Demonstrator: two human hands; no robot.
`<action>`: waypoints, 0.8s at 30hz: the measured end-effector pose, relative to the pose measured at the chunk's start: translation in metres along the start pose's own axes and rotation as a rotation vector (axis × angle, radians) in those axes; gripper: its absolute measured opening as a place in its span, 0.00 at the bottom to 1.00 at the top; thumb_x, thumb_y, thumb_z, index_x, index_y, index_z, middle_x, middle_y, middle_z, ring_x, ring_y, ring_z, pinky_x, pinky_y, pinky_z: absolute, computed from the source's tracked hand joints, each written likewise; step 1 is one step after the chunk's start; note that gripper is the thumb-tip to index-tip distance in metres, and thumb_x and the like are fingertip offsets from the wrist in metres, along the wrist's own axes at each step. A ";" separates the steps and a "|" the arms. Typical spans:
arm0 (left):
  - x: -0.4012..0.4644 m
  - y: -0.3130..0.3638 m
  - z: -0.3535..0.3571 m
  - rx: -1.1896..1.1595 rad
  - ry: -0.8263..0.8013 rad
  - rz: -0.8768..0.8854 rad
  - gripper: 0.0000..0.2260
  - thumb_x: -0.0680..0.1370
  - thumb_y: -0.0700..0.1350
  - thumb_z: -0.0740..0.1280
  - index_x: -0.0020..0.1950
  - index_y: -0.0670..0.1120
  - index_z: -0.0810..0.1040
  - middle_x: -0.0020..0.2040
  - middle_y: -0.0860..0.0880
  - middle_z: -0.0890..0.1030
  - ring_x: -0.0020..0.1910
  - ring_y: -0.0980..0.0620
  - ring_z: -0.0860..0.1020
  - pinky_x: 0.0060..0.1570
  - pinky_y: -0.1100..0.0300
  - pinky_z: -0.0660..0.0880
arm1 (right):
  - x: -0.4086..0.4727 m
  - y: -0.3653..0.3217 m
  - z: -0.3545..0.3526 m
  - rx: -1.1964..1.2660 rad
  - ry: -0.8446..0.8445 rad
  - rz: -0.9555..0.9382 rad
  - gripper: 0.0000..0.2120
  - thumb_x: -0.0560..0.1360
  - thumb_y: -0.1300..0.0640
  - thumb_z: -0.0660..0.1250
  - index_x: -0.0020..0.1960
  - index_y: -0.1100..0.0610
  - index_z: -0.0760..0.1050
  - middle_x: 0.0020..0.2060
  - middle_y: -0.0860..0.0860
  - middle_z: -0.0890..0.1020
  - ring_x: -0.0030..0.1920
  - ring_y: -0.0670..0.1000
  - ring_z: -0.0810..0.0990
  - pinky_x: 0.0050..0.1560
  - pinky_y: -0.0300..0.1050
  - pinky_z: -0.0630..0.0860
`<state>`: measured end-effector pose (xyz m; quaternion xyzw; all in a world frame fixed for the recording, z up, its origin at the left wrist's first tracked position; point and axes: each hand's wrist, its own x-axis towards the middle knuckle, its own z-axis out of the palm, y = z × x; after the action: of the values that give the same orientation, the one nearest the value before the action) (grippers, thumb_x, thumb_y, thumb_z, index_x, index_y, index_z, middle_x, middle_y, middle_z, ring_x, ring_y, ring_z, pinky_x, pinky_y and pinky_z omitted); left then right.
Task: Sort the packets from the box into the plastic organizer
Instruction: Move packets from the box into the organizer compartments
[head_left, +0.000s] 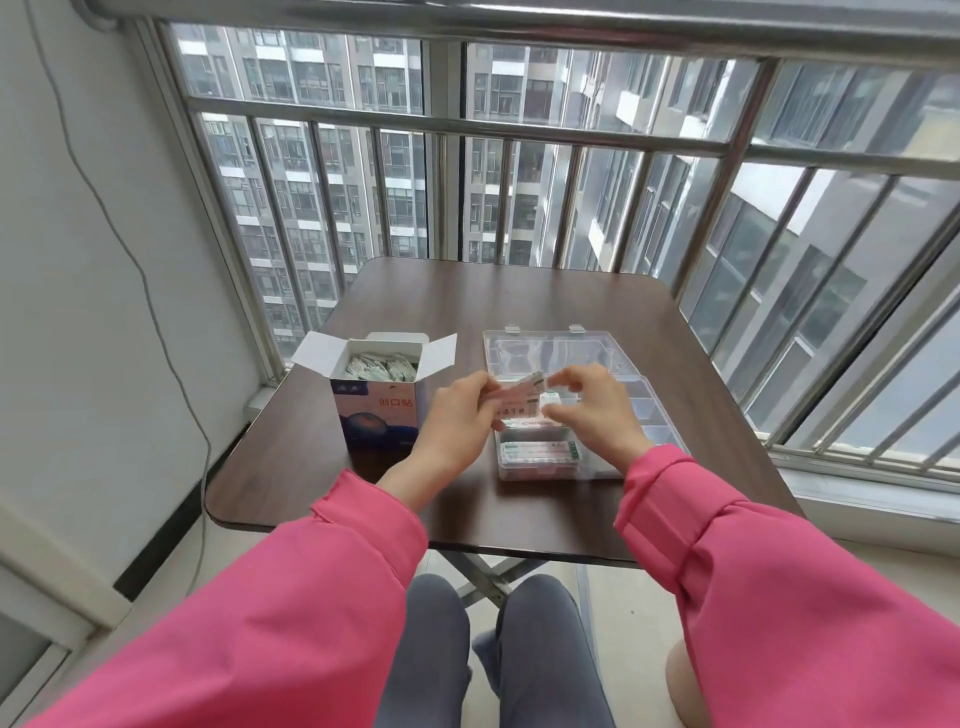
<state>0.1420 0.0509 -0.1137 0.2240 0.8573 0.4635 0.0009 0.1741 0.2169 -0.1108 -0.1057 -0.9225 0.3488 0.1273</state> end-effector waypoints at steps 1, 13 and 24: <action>0.001 -0.001 0.000 -0.034 0.004 -0.019 0.04 0.78 0.37 0.63 0.47 0.43 0.77 0.40 0.50 0.81 0.33 0.56 0.82 0.33 0.71 0.72 | -0.001 0.000 -0.003 0.053 0.003 -0.018 0.16 0.67 0.63 0.73 0.55 0.58 0.79 0.51 0.54 0.77 0.51 0.48 0.73 0.50 0.37 0.67; -0.004 0.011 0.004 -0.278 -0.190 -0.090 0.03 0.79 0.39 0.63 0.47 0.44 0.75 0.39 0.46 0.82 0.27 0.59 0.79 0.28 0.70 0.71 | -0.032 0.003 -0.024 0.374 -0.005 -0.116 0.12 0.68 0.66 0.73 0.44 0.51 0.76 0.29 0.54 0.77 0.30 0.46 0.72 0.36 0.40 0.70; -0.013 0.005 0.006 0.061 -0.063 -0.050 0.05 0.74 0.43 0.71 0.48 0.44 0.83 0.41 0.46 0.82 0.28 0.59 0.72 0.40 0.62 0.74 | -0.036 0.010 -0.018 0.119 -0.017 -0.025 0.02 0.72 0.59 0.72 0.41 0.56 0.80 0.35 0.55 0.82 0.36 0.48 0.79 0.38 0.35 0.71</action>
<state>0.1568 0.0537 -0.1157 0.2170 0.8760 0.4295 0.0326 0.2149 0.2249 -0.1105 -0.0836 -0.9024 0.4023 0.1297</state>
